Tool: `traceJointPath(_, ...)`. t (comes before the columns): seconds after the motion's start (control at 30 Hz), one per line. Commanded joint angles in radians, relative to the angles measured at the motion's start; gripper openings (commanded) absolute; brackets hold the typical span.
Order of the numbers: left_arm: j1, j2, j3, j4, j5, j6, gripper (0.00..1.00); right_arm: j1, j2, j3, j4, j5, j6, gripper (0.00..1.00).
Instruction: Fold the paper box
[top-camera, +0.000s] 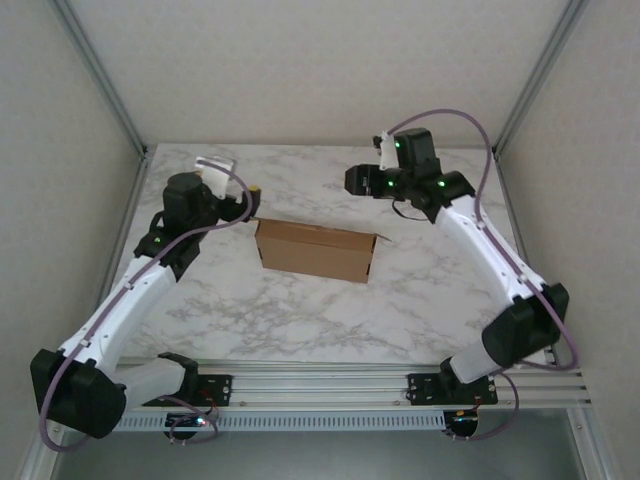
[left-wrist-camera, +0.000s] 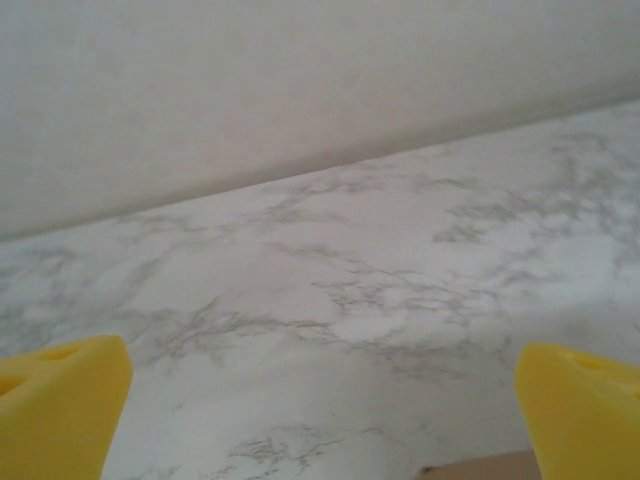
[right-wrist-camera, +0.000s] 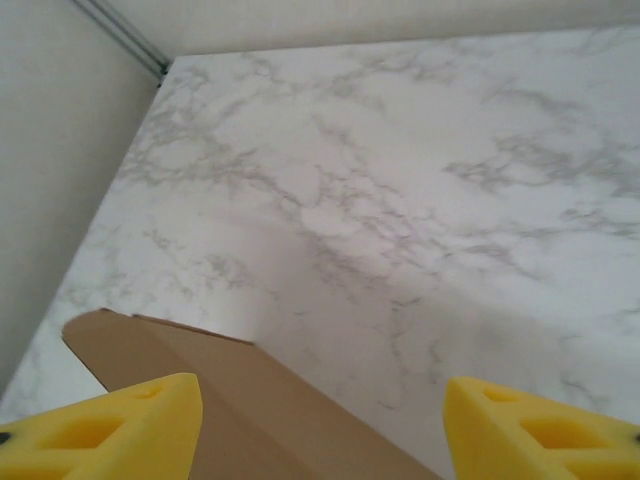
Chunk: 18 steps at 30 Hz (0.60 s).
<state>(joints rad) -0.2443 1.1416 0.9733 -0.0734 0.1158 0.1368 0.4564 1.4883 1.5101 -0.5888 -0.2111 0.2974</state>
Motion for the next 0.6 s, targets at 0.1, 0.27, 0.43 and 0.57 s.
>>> traceJointPath(0.1, 0.049, 0.1, -0.019, 0.217, -0.091, -0.248, 0.96, 0.048, -0.138, -0.185, -0.097, 0.21, -0.277, 0.71)
traceJointPath(0.27, 0.095, 0.219, -0.011, 0.281, -0.058, -0.414, 0.95, 0.064, -0.279, -0.29, -0.114, 0.199, -0.49, 0.72)
traceJointPath(0.43, 0.111, 0.247, -0.094, 0.4, -0.045, -0.492, 0.95, 0.069, -0.317, -0.301, -0.188, 0.193, -0.559, 0.69)
traceJointPath(0.57, 0.126, 0.293, -0.151, 0.507, 0.011, -0.567, 0.94, 0.068, -0.328, -0.32, -0.221, 0.151, -0.586, 0.66)
